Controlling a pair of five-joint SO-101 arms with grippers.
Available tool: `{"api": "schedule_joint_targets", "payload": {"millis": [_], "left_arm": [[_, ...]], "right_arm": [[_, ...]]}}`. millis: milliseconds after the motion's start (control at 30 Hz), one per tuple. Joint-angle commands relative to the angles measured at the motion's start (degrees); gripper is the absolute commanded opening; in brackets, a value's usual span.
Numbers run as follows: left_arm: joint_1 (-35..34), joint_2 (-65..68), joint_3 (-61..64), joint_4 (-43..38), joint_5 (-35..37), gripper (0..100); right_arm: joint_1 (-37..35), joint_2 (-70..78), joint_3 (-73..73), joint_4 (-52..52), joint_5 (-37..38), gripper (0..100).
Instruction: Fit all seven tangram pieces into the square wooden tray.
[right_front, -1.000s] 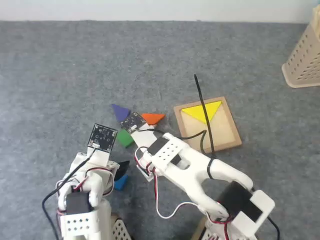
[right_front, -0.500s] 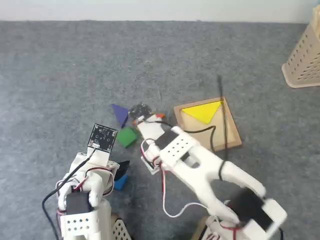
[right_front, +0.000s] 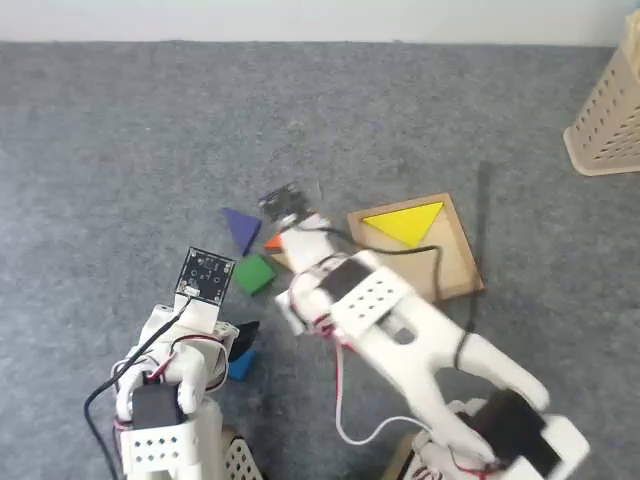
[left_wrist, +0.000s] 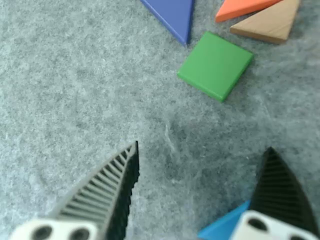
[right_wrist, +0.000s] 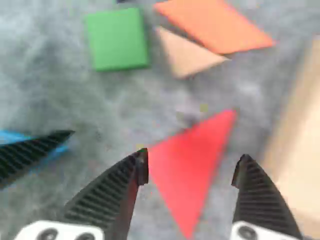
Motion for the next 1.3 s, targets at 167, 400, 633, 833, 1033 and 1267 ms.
{"api": "schedule_joint_targets", "payload": {"millis": [167,400,633,833,1033,1267], "left_arm": [[0.1,-0.8,-0.3,0.0,-0.1,35],[0.1,-0.8,-0.3,0.0,-0.1,35],[0.1,-0.8,-0.3,0.0,-0.1,35],[0.1,-0.8,-0.3,0.0,-0.1,35],[0.1,-0.8,-0.3,0.0,-0.1,35],[0.1,-0.8,-0.3,0.0,-0.1,35]], "right_arm": [[0.1,3.5,-1.1,-3.0,-2.6,26.8],[0.9,4.0,-0.9,-2.9,-2.5,27.0],[-1.8,4.0,-0.9,0.9,-2.5,26.8],[-2.7,7.0,-1.3,0.3,-2.7,26.9],[-2.3,9.5,-1.3,-2.6,-2.8,26.8],[-2.2,9.9,-1.3,-2.7,-2.8,26.6]]}}
